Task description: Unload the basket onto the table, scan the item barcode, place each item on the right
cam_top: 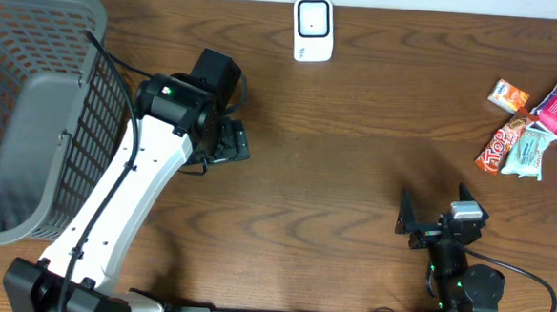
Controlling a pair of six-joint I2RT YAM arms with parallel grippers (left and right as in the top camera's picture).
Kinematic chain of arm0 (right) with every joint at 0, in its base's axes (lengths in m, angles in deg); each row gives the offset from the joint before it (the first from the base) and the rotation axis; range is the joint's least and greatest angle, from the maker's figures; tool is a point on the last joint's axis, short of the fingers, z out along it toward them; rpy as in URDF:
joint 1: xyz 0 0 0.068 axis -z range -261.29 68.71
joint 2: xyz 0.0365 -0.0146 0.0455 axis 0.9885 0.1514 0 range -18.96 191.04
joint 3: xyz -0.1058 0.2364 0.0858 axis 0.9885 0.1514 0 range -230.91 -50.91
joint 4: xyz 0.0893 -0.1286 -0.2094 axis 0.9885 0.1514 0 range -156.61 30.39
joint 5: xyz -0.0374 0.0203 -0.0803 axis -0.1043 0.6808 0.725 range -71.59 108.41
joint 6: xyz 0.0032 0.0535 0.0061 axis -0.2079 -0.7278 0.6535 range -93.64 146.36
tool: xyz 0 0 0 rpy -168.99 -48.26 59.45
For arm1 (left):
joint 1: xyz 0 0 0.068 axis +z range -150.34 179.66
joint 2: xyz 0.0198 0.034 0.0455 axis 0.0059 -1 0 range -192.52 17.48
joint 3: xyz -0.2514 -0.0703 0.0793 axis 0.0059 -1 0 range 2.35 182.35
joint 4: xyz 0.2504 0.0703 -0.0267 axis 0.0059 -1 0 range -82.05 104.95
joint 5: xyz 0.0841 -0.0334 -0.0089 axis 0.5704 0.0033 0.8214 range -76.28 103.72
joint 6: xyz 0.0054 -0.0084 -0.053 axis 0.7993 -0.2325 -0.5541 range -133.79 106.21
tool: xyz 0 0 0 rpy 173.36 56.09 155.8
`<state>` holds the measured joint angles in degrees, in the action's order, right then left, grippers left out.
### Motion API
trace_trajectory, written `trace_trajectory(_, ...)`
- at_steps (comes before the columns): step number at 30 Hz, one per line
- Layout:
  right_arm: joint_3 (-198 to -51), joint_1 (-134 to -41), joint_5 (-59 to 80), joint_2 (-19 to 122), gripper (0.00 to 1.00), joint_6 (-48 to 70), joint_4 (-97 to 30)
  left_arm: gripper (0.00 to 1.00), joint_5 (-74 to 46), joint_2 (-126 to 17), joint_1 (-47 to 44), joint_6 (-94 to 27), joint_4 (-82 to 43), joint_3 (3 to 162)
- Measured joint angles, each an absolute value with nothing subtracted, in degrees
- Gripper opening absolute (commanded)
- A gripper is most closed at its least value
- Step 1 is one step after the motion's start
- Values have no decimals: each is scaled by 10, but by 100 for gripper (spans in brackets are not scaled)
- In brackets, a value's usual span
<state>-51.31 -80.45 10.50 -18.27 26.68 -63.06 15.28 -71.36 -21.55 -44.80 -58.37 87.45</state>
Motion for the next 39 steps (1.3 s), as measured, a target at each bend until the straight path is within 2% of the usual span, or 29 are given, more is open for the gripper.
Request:
trace_trajectory(5, -513, -804, 105, -183, 99, 267, -631, 98, 154, -705, -218, -439, -556, 852)
trace_trajectory(9, -513, -804, 105, -183, 99, 267, -631, 98, 154, -657, -219, -418, -473, 766)
trace_trajectory(19, -513, -804, 105, -183, 99, 267, -631, 98, 151, -459, -212, -365, -277, 522)
trace_trajectory(30, -513, -804, 105, -183, 99, 267, -631, 98, 54, -244, -112, -264, -89, 295)
trace_trajectory(39, -513, -804, 105, -183, 99, 267, -631, 98, 31, -74, -95, -238, 109, 112)
